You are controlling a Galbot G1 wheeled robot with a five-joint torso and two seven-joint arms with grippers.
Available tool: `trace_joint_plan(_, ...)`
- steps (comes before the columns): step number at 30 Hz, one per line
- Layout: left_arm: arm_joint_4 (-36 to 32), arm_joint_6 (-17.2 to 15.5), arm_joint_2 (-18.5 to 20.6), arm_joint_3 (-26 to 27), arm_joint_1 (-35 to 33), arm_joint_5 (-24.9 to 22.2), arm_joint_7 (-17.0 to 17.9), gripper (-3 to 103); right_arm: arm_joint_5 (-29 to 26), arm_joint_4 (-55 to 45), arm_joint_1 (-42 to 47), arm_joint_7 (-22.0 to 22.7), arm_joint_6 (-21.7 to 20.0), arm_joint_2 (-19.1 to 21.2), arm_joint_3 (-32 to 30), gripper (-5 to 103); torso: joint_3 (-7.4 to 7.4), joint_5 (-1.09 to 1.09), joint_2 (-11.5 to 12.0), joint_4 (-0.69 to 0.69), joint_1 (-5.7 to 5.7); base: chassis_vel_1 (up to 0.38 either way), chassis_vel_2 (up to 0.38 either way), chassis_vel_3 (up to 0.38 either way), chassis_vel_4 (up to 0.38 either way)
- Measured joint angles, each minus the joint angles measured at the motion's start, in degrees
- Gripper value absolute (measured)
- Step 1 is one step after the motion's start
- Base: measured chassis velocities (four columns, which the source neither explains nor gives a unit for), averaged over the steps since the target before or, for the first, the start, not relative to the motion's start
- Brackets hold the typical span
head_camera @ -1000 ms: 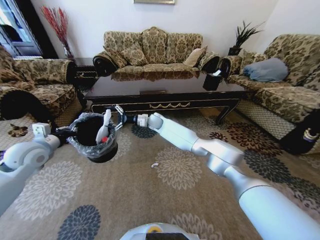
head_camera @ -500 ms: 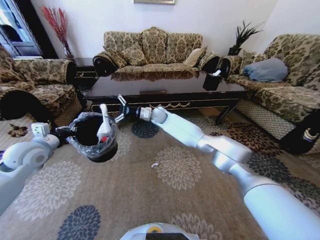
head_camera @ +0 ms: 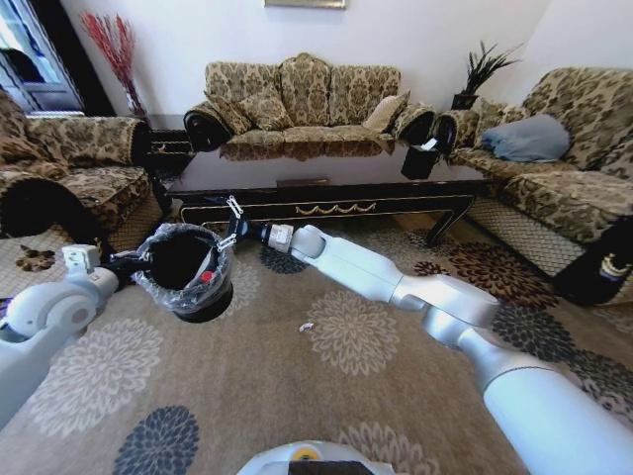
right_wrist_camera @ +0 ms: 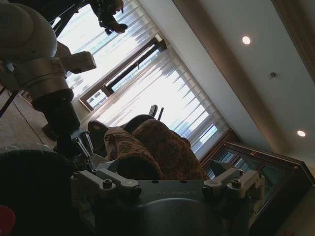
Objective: Move to the front of the table and pick up the trash from the floor, then place it into the trash bin.
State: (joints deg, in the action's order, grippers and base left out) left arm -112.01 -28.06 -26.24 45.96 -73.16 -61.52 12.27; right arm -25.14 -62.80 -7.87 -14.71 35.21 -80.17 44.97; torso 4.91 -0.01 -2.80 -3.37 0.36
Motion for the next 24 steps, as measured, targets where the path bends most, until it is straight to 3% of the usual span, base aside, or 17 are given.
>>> trace_joint_plan(5,0.0,0.0,0.0,0.6,-0.2,-0.1,0.0,4,0.2,0.6,0.1,0.3,-0.5,0.8,0.1,100,0.00,0.00,0.0,0.01,0.00,0.000,0.000,0.000,0.000)
trace_joint_plan(13,0.0,0.2,-0.2,1.7,-1.7,-0.2,-0.6,4,-2.1,-2.5,2.1,8.0,-11.7,8.0,0.5,100,0.00,0.01,0.0,-0.02,0.00,0.000,0.000,0.000,0.000)
trace_joint_plan(24,0.6,-0.6,0.9,3.7,-3.4,-1.1,-0.7,4,-3.6,0.2,8.5,12.8,-19.8,16.0,-1.3,100,0.00,0.03,0.0,-0.01,0.00,0.000,0.000,0.000,0.000)
